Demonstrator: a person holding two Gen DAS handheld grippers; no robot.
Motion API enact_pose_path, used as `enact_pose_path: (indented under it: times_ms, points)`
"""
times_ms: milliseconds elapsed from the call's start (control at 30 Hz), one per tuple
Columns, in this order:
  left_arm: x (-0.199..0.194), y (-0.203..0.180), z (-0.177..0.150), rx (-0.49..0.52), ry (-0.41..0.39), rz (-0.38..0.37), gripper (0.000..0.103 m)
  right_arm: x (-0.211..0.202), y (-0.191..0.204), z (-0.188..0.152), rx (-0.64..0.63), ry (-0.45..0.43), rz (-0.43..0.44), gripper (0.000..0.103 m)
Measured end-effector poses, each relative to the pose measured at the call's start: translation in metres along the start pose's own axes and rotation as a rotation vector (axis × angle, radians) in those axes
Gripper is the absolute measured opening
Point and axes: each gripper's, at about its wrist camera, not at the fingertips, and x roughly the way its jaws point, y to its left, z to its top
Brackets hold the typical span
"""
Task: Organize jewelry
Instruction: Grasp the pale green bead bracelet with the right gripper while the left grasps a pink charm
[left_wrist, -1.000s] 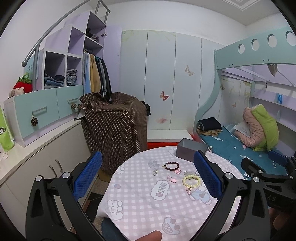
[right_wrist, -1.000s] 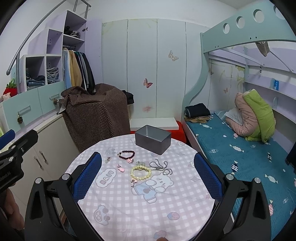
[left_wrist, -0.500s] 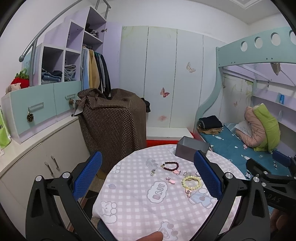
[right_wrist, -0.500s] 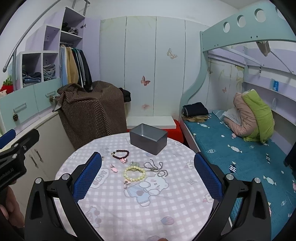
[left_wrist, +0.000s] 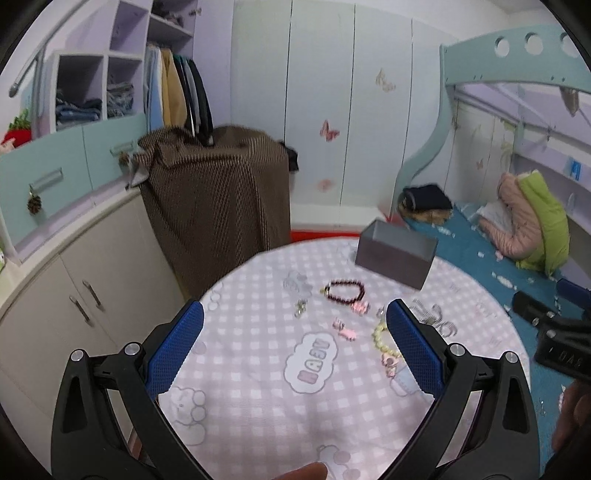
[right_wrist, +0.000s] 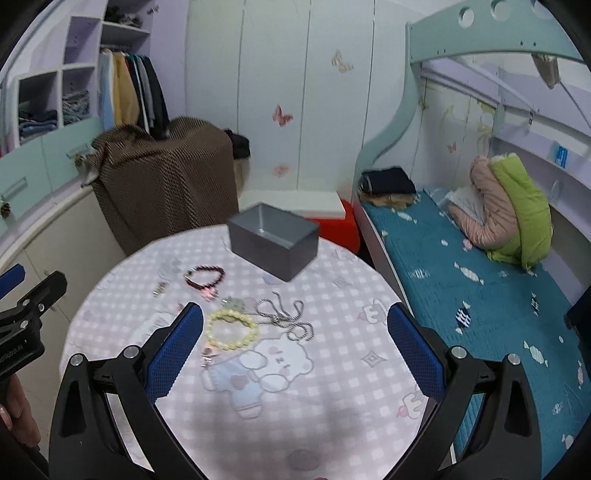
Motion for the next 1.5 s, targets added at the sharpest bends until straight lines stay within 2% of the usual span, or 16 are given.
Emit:
enact_pose_path:
  times_ms: [200,333,533,600,633,700,833,900,1033,1200,1367,1433,1467,1500]
  points:
    - [0.055,-0.004,-0.013,0.021,0.113,-0.016,0.098,0.040,-0.005,-0.002,-0.007,0.090,0.011,0.096]
    - [0.092,0.001,-0.025,0.023,0.182,-0.006,0.098,0.070,0.004,-0.011,-0.023,0.167,0.074,0.096]
    - [0.125,0.007,-0.031,0.024,0.237,0.010,0.098,0.110,0.027,-0.016,-0.061,0.238,0.150,0.093]
    - [0.133,0.007,-0.032,0.032,0.249,0.012,0.098,0.123,0.030,-0.018,-0.059,0.269,0.167,0.079]
    - [0.136,0.006,-0.033,0.034,0.256,0.011,0.098,0.131,0.031,-0.019,-0.049,0.290,0.184,0.076]
    - [0.144,0.004,-0.033,0.038,0.270,0.007,0.098,0.142,0.032,-0.023,-0.041,0.325,0.197,0.063]
    - [0.158,-0.002,-0.032,0.047,0.290,0.001,0.098,0.155,0.031,-0.029,-0.022,0.356,0.196,0.056]
    - [0.166,-0.006,-0.032,0.053,0.302,-0.003,0.098,0.158,0.031,-0.030,-0.029,0.365,0.198,0.048]
    - [0.186,-0.017,-0.033,0.068,0.337,-0.015,0.098,0.164,0.036,-0.031,-0.066,0.363,0.188,0.040]
    - [0.203,-0.028,-0.034,0.071,0.368,-0.023,0.098,0.165,0.041,-0.031,-0.150,0.342,0.151,0.008]
    - [0.220,-0.035,-0.041,0.058,0.423,-0.051,0.097,0.163,0.038,-0.033,-0.166,0.340,0.167,0.008]
    - [0.219,-0.035,-0.041,0.058,0.408,-0.060,0.095,0.161,0.034,-0.033,-0.153,0.337,0.169,0.008]
    - [0.218,-0.035,-0.041,0.061,0.404,-0.067,0.090,0.160,0.032,-0.033,-0.146,0.336,0.173,0.008]
    - [0.217,-0.036,-0.041,0.068,0.395,-0.071,0.078,0.157,0.030,-0.032,-0.140,0.328,0.176,0.008]
